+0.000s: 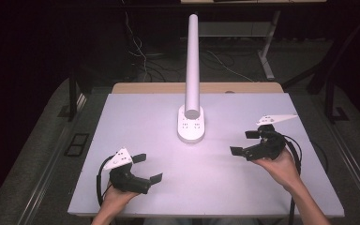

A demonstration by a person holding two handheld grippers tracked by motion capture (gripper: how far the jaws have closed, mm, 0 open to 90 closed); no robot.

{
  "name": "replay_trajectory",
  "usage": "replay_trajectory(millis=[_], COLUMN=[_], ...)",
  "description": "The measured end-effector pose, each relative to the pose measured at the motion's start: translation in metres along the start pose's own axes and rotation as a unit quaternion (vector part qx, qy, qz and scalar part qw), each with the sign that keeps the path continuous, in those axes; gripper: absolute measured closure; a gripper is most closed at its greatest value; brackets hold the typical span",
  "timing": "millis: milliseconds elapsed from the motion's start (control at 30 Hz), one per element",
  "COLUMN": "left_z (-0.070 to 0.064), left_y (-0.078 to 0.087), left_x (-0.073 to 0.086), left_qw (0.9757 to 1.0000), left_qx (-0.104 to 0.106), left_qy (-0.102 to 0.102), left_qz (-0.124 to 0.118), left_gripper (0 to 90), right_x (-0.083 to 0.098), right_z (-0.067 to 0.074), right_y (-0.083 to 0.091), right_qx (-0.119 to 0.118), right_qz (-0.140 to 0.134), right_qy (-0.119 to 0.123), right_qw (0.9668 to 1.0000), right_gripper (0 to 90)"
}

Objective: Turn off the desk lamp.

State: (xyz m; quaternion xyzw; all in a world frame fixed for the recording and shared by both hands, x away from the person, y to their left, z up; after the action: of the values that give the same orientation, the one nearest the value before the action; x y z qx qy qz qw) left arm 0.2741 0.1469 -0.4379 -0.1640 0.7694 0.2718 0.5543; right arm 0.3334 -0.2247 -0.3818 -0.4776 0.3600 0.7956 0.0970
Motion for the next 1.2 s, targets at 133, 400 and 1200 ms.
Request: replay_trajectory(millis=[133, 400, 1200], left_z=[0.0, 0.0, 0.002], left_y=[0.0, 0.001, 0.001], left_x=[0.0, 0.0, -0.001], left_qw=[1.0, 1.0, 1.0], left_qx=[0.0, -0.002, -0.002], left_qy=[0.001, 0.001, 0.004], left_qz=[-0.001, -0.002, -0.004], left_gripper=[0.0, 0.0, 0.0], right_x=[-0.006, -0.022, -0.056], right_z=[-0.001, -0.002, -0.016], right_y=[-0.006, -0.015, -0.057], right_qx=[-0.002, -0.003, 0.005], right_qz=[0.004, 0.006, 0.013], right_qy=[0.006, 0.01, 0.014], right_qw=[1.0, 0.9999, 0.9998], right_gripper=[0.8, 0.8, 0.8])
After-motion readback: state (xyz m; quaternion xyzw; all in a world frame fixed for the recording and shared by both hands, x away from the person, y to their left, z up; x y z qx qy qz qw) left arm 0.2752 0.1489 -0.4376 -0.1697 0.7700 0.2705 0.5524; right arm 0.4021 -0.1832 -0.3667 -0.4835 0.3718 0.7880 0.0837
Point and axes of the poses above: each handheld gripper's, and its own axes: y roughly backward along the jaws, x roughly out of its underside, z roughly to its left, the point moved 4 cm from there along -y, roughly forward along the jaws, and after that the axes turned 9 degrees about -z, right-handed, at the moved point
